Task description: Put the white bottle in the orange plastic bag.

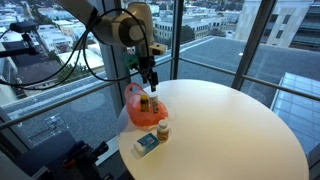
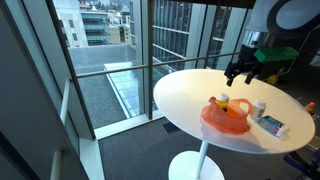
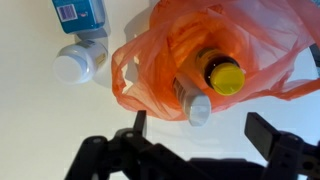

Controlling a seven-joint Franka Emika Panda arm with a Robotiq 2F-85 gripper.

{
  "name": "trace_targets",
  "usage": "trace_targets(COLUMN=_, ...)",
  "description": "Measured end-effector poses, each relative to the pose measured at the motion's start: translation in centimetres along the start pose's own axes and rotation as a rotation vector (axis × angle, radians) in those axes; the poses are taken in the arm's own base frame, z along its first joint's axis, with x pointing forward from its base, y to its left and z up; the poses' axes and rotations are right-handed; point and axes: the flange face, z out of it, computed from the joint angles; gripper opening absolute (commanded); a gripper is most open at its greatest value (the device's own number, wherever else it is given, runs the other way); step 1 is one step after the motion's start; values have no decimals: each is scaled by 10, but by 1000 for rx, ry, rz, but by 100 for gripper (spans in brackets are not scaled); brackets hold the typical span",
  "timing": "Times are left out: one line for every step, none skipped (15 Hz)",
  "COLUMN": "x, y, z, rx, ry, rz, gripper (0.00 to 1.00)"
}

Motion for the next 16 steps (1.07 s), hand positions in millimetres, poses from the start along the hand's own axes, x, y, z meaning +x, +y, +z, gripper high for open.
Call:
trace_targets(x=-4, y=2, z=-7, rx=-12, ry=-24, rz=-2, gripper=100)
trace_targets(x=-7, y=4, z=-14, rx=-24, ry=-48, rz=-2, gripper=100)
trace_targets(x=-11, y=6, z=-21, rx=-36, ry=-73, rz=-3, gripper=100)
trace_targets(x=-14, y=8, z=-29, rx=-48, ry=-97, rz=-4, gripper=100)
trace_targets(x=-18, y=11, z=-36, rx=-58, ry=-116, rz=-8, gripper=100)
trace_targets(x=-21, y=13, z=-45, rx=-63, ry=-129, rz=-26, gripper=100)
trace_targets(x=-24, y=16, z=-54, rx=-65, ry=-136, rz=-50, gripper=100)
trace_targets(x=-27, y=19, z=-63, rx=-64, ry=-140, rz=-77, gripper=100)
trace_targets(x=-30, y=22, z=-73, rx=-63, ry=-141, rz=-104, gripper=100)
trace_targets(x=-33, y=24, z=-82, rx=-61, ry=-139, rz=-126, gripper=100)
trace_targets(x=-37, y=26, z=-92, rx=-59, ry=-136, rz=-147, gripper=100)
trace_targets(x=-40, y=28, z=-101, rx=-56, ry=-131, rz=-164, gripper=100)
trace_targets(x=-43, y=30, z=-110, rx=-54, ry=-126, rz=-181, gripper=100)
trace_targets(x=-46, y=31, z=-117, rx=-52, ry=-120, rz=-194, gripper=100)
trace_targets(x=-48, y=31, z=-123, rx=-50, ry=-114, rz=-208, gripper=100)
trace_targets(x=-49, y=31, z=-127, rx=-48, ry=-110, rz=-219, gripper=100)
